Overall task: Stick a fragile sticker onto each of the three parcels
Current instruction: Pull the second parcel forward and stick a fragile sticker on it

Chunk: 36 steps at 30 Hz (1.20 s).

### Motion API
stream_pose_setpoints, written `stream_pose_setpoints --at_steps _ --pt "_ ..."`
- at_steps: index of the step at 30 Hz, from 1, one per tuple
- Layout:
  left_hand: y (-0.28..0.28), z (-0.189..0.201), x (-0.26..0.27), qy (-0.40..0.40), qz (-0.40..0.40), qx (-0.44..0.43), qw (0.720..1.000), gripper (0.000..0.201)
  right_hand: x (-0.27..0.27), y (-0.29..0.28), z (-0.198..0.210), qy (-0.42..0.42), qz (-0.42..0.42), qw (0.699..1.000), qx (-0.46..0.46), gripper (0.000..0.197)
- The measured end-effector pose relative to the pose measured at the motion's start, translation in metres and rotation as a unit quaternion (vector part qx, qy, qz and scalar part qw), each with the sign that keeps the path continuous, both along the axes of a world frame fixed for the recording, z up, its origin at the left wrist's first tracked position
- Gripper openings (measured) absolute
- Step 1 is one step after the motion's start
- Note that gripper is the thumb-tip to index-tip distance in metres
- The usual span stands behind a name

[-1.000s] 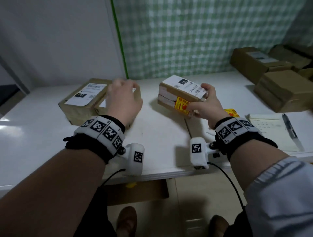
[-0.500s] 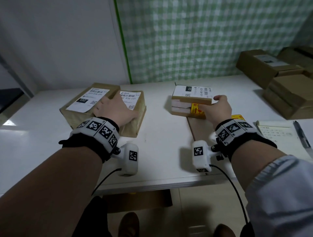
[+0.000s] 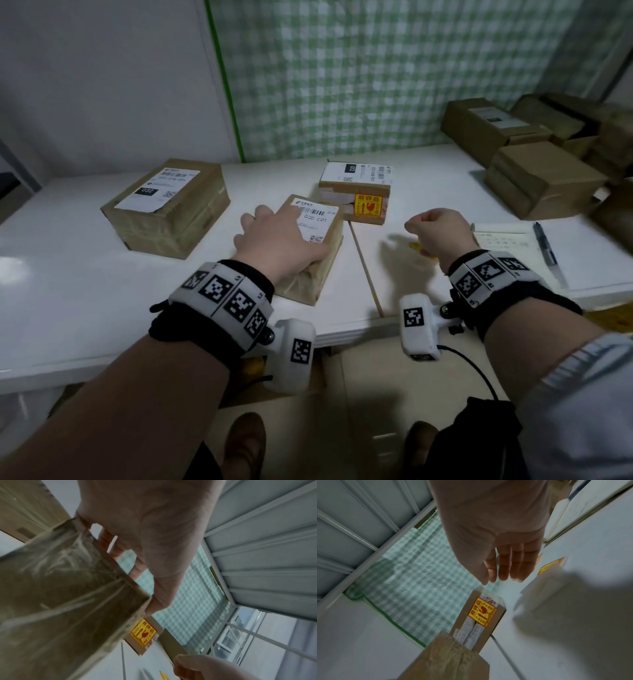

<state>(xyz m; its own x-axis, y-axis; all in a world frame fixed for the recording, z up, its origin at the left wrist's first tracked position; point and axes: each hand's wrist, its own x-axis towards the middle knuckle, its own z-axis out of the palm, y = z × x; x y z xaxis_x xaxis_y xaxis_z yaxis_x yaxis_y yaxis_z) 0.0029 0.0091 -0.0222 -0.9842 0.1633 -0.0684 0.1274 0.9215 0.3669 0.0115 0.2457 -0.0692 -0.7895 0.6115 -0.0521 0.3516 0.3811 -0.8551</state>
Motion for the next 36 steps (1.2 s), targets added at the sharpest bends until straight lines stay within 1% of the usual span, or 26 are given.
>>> stream_pose_setpoints --at_steps 4,7,11,15,18,20,21,23,25,30,32,36 --pt "0.013 -0.003 0.009 0.005 -0.003 -0.004 1.0 0.075 0.015 0.01 -0.005 -0.049 -0.013 0.996 0.069 0.015" --pt "0.02 -0.005 0.013 0.014 -0.003 0.003 1.0 0.078 0.019 0.019 -0.01 -0.086 -0.017 0.989 0.118 0.021" --pt "0.029 -0.009 0.015 0.057 -0.024 0.016 0.998 0.07 0.022 0.028 -0.015 -0.14 -0.005 0.974 0.175 0.028" --pt "0.034 -0.018 0.017 0.091 -0.054 -0.01 0.994 0.056 0.014 0.028 -0.026 -0.177 0.012 0.961 0.213 0.037" --pt "0.034 -0.02 0.015 0.093 -0.056 -0.014 0.994 0.054 0.007 0.025 -0.031 -0.195 0.03 0.949 0.245 0.041" --pt "0.034 -0.02 0.013 0.093 -0.058 -0.018 0.994 0.054 0.003 0.022 -0.032 -0.187 0.024 0.949 0.254 0.046" --pt "0.034 -0.021 0.012 0.094 -0.059 -0.019 0.994 0.054 0.0 0.02 -0.033 -0.18 0.016 0.949 0.257 0.044" --pt "0.035 -0.022 0.011 0.099 -0.06 -0.02 0.993 0.055 -0.004 0.015 -0.034 -0.159 0.01 0.951 0.264 0.033" --pt "0.035 -0.024 0.01 0.101 -0.059 -0.019 0.993 0.055 -0.007 0.011 -0.034 -0.144 0.003 0.959 0.244 0.024" --pt "0.034 -0.024 0.01 0.104 -0.061 -0.016 0.993 0.054 -0.004 0.014 -0.034 -0.132 -0.002 0.973 0.192 0.019" --pt "0.034 -0.023 0.01 0.101 -0.065 -0.019 0.993 0.054 0.001 0.014 -0.034 -0.108 -0.008 0.977 0.186 0.018" --pt "0.031 -0.02 0.009 0.083 -0.082 -0.024 0.993 0.056 0.014 0.016 -0.027 -0.051 -0.024 0.985 0.163 0.025"
